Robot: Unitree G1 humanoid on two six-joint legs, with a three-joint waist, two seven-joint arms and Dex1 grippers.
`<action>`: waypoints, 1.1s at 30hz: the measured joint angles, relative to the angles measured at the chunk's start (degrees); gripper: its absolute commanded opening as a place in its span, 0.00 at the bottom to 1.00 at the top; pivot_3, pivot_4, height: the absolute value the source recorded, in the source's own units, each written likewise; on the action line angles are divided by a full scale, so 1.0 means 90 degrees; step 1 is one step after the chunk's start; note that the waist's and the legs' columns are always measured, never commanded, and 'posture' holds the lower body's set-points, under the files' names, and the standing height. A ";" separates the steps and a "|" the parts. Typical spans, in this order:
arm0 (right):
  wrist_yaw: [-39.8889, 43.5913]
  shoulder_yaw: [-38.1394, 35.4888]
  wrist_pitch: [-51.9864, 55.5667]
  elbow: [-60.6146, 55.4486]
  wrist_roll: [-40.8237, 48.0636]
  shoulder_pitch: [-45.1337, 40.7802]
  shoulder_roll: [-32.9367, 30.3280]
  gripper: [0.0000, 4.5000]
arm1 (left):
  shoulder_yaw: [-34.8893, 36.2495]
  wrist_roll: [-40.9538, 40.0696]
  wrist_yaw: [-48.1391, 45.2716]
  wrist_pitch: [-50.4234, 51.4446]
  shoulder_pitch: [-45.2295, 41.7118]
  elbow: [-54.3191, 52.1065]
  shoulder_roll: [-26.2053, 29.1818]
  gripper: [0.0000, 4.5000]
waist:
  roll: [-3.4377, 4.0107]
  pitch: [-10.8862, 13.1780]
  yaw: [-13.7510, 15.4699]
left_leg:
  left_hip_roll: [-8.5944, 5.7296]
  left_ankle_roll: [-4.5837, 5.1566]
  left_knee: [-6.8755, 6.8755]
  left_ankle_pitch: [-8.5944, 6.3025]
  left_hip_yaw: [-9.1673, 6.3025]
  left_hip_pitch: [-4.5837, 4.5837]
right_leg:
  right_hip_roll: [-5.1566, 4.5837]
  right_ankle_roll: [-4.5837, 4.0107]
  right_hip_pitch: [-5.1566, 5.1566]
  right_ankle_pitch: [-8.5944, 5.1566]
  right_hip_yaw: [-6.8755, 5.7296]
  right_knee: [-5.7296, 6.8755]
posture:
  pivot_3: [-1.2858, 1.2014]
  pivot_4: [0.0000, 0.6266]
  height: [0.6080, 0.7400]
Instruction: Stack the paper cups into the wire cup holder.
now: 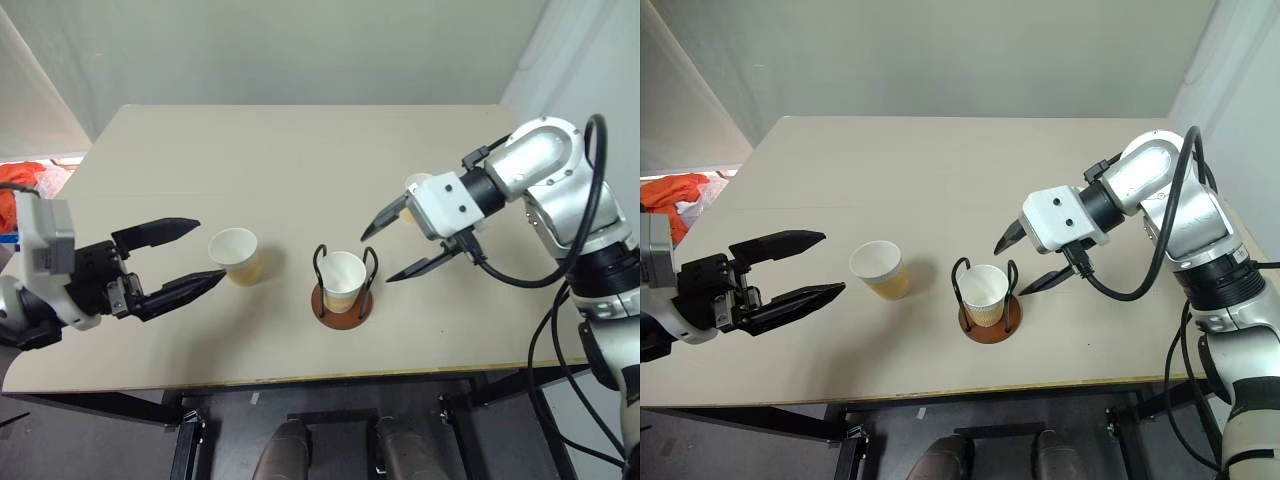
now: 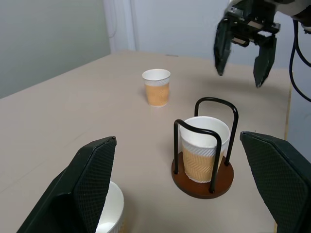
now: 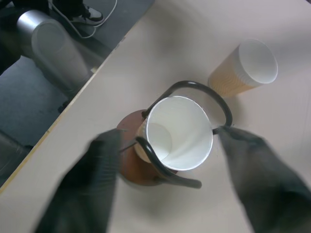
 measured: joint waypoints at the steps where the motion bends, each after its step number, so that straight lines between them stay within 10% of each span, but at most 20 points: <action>1: -0.0134 -0.0011 -0.0053 0.0371 -0.0121 -0.0142 0.0137 0.88 | -0.0016 0.0035 0.0033 -0.0033 -0.0058 0.0019 -0.0001 1.00 | 0.0000 0.0000 -0.0002 | 0.0000 0.0000 0.0001 0.0000 0.0000 0.0002 | 0.0000 -0.0006 -0.0001 0.0004 0.0002 0.0001 | 0.52 0.24 1.00; 14: -0.3282 -0.0011 -0.2174 0.7261 -0.2825 -0.1913 0.1095 0.88 | -0.2250 0.1655 0.0779 -0.1010 -0.1947 0.0744 -0.0366 1.00 | 0.0003 0.0002 0.0113 | 0.0006 -0.0022 -0.0004 -0.0030 -0.0019 -0.0019 | -0.0010 -0.0003 -0.0029 0.0057 -0.0006 -0.0009 | 0.52 0.24 1.00; 27: -0.3943 -0.0090 -0.2261 0.8145 -0.3530 -0.2034 0.1370 0.88 | -0.2432 0.1702 0.0802 -0.0829 -0.1994 0.0673 -0.0281 1.00 | 0.0004 0.0003 0.0044 | 0.0078 -0.0046 -0.0022 -0.0070 0.0014 -0.0023 | 0.0014 0.0027 -0.0040 0.0075 -0.0029 -0.0046 | 0.52 0.24 1.00; 33: -0.3916 -0.0102 -0.2305 0.8158 -0.3673 -0.1939 0.1442 0.53 | -0.2207 0.1497 0.0836 -0.0728 -0.1844 0.0413 -0.0281 1.00 | 0.0005 0.0003 0.0061 | 0.0087 -0.0046 -0.0012 -0.0066 0.0023 -0.0003 | 0.0015 0.0012 -0.0028 0.0065 -0.0030 -0.0021 | 0.52 0.24 1.00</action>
